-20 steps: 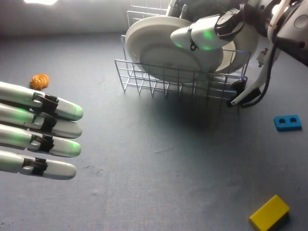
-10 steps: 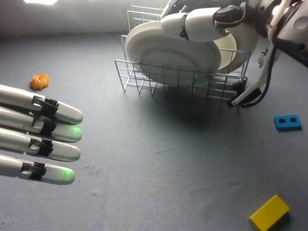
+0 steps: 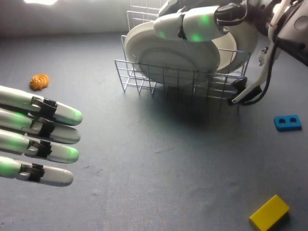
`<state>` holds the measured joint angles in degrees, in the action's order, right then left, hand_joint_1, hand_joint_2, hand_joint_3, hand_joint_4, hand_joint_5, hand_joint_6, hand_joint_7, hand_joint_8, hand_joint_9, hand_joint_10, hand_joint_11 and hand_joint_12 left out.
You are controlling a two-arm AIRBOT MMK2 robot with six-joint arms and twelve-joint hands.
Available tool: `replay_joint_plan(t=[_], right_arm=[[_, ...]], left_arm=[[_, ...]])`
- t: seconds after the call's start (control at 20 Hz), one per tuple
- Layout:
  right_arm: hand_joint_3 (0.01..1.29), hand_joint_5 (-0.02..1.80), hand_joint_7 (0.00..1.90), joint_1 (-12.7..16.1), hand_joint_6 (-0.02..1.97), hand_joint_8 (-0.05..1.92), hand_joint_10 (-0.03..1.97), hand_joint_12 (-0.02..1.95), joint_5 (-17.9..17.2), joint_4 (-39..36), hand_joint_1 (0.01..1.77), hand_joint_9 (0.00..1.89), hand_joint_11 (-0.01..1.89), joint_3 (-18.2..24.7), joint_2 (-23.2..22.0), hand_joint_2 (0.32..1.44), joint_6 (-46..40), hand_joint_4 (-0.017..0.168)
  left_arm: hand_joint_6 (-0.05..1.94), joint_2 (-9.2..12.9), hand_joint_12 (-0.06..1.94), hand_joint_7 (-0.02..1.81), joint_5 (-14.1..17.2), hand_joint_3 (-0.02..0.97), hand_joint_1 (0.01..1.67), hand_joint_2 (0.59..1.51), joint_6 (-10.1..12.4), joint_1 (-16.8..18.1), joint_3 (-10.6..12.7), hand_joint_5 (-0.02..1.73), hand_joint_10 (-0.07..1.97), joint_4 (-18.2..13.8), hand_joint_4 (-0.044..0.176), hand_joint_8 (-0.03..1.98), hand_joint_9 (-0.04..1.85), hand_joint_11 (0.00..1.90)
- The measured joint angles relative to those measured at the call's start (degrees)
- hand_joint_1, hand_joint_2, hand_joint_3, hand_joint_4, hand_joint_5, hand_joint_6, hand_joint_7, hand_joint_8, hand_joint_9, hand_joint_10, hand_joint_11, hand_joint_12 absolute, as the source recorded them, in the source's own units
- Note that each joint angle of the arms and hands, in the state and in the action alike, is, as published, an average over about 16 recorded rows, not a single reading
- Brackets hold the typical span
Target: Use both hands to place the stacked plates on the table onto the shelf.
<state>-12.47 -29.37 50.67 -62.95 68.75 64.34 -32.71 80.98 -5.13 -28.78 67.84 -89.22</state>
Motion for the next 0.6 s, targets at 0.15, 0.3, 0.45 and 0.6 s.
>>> replay_joint_plan(t=[0.15,0.3,0.45,0.6], right_arm=[[0.01,0.77,0.94,0.8,0.29,0.25,0.4,1.17,0.0,-2.0,0.72,0.87,0.57,0.3,-0.6,1.04,0.0,-0.001],[0.01,0.8,0.95,1.8,0.24,0.19,0.37,1.17,0.1,-5.8,0.68,0.87,0.55,1.4,-1.9,1.05,0.0,-0.001],[0.01,0.83,0.97,2.7,0.18,0.14,0.34,1.16,0.2,-11.2,0.65,0.88,0.54,3.3,-3.9,1.06,0.0,-0.001],[0.01,0.85,0.99,3.0,0.16,0.12,0.36,1.18,0.3,-17.8,0.58,0.89,0.55,6.1,-6.7,1.07,0.3,0.0]], left_arm=[[0.01,0.0,0.34,0.18,0.2,0.015,0.02,1.086,0.0,0.0,0.1,0.15,0.01,0.0,0.007,0.01,0.17,0.01],[0.01,0.0,0.35,0.18,0.3,0.015,0.02,1.086,0.0,0.0,0.1,0.15,0.01,0.1,0.007,0.01,0.17,0.01],[0.01,0.0,0.37,0.19,0.4,0.015,0.02,1.086,0.0,-0.1,0.2,0.16,0.01,0.2,0.007,0.01,0.18,0.01],[0.03,0.0,0.49,0.25,0.5,0.015,0.02,1.09,0.0,-0.1,0.3,0.2,0.05,0.2,0.007,0.04,0.23,0.04]])
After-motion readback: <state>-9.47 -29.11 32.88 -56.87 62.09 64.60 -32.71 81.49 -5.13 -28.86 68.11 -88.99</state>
